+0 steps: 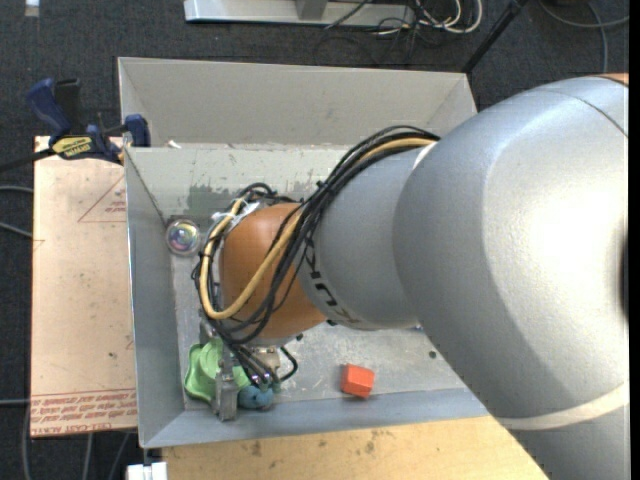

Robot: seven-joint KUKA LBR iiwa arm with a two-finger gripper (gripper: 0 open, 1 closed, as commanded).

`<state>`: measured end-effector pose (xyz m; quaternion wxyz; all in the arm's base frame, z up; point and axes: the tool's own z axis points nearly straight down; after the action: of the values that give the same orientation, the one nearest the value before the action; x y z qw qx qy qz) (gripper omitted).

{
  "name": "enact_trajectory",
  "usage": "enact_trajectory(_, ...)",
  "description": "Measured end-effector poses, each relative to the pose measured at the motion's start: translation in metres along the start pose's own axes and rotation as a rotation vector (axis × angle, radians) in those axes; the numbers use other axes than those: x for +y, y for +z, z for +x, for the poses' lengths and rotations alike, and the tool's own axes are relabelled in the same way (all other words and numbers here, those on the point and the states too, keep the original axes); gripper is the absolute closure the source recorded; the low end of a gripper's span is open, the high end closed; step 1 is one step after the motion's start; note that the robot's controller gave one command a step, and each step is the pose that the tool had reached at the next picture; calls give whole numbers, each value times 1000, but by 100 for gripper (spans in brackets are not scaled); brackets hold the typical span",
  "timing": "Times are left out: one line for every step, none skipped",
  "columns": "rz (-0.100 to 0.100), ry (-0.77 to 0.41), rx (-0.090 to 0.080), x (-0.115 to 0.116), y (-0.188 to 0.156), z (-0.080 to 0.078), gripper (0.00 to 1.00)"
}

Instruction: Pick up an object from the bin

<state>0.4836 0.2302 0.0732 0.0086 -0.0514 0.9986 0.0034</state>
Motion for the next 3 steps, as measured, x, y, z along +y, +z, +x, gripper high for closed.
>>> enact_trajectory(-3,1,-4,1,-4,-2,100)
enact_trajectory(1,-2,9,11,-107,-1,100)
enact_trajectory(4,0,16,10,-102,1,0)
